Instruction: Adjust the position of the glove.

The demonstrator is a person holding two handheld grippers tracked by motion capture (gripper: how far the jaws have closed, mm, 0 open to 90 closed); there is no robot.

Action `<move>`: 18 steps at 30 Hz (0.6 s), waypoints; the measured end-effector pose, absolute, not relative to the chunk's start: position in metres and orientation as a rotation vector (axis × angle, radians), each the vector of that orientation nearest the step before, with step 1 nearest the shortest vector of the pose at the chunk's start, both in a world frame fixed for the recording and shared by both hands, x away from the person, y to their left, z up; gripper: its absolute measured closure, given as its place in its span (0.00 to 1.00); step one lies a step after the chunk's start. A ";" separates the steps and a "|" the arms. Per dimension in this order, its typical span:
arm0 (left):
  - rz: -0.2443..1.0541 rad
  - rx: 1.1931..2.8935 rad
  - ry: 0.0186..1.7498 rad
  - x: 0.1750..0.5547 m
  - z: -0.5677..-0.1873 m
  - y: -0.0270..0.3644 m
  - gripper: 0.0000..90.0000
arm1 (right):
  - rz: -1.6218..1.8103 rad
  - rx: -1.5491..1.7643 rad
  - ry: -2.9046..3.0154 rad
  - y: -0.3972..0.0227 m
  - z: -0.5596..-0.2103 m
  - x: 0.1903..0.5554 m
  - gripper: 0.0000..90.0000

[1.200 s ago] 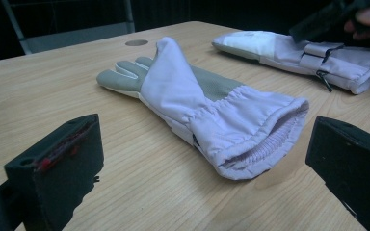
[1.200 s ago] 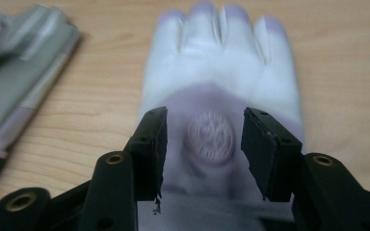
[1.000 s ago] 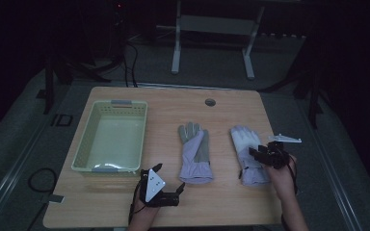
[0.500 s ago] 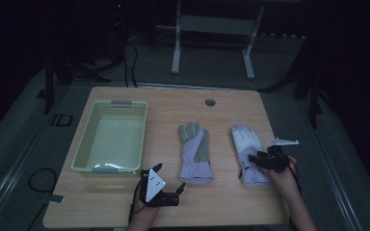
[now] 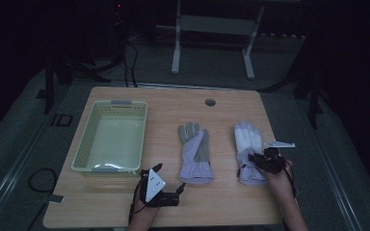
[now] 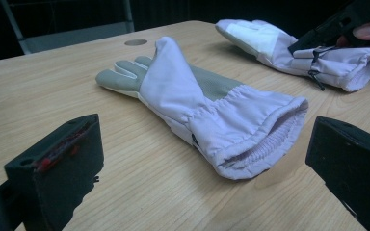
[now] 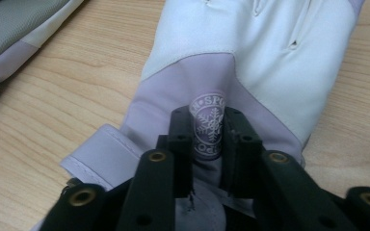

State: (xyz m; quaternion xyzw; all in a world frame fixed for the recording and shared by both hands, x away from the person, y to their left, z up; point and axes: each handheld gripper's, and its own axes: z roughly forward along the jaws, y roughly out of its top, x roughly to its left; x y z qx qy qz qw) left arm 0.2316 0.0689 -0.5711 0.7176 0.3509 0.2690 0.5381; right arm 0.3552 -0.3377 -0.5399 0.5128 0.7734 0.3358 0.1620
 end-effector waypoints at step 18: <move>0.639 1.706 0.837 0.232 -0.571 0.069 0.00 | 0.983 1.508 2.124 -0.328 -0.486 0.350 0.89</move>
